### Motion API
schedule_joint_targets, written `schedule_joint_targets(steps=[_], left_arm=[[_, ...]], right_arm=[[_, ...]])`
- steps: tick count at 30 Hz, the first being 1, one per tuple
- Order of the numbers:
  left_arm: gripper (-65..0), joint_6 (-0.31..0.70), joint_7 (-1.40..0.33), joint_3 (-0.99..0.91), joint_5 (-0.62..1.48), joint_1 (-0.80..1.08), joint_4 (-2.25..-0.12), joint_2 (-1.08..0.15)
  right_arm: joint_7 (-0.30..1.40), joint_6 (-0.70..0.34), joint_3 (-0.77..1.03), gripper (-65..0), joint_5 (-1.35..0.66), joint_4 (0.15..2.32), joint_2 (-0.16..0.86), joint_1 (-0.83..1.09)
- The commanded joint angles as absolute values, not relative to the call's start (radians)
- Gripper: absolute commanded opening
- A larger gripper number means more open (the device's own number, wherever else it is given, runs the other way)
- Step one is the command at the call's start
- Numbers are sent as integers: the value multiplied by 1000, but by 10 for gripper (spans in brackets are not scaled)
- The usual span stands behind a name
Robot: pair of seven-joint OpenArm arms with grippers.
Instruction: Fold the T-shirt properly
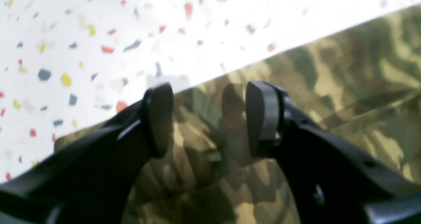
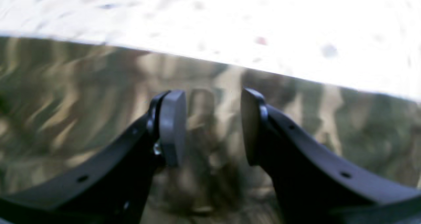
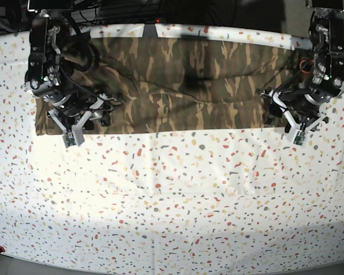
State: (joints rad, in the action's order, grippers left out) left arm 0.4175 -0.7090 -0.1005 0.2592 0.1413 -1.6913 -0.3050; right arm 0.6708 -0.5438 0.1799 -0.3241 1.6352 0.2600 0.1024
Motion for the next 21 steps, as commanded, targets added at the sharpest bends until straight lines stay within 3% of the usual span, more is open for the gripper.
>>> schedule_joint_targets(steps=[1,6,21], left_arm=[[-307,418,-688,-106,269,141,-1707,-316],[-308,325,-686,-106,266,183,-1656,-316],[-331,325,-649,-106,262,14,-1251,-316]], right_arm=[[657,-546,184,-371,-334,1628,269,85],[657,-547,184,-371,-286,1533,264,83],[614,-546,184,-371,-287,1349,263,-42]])
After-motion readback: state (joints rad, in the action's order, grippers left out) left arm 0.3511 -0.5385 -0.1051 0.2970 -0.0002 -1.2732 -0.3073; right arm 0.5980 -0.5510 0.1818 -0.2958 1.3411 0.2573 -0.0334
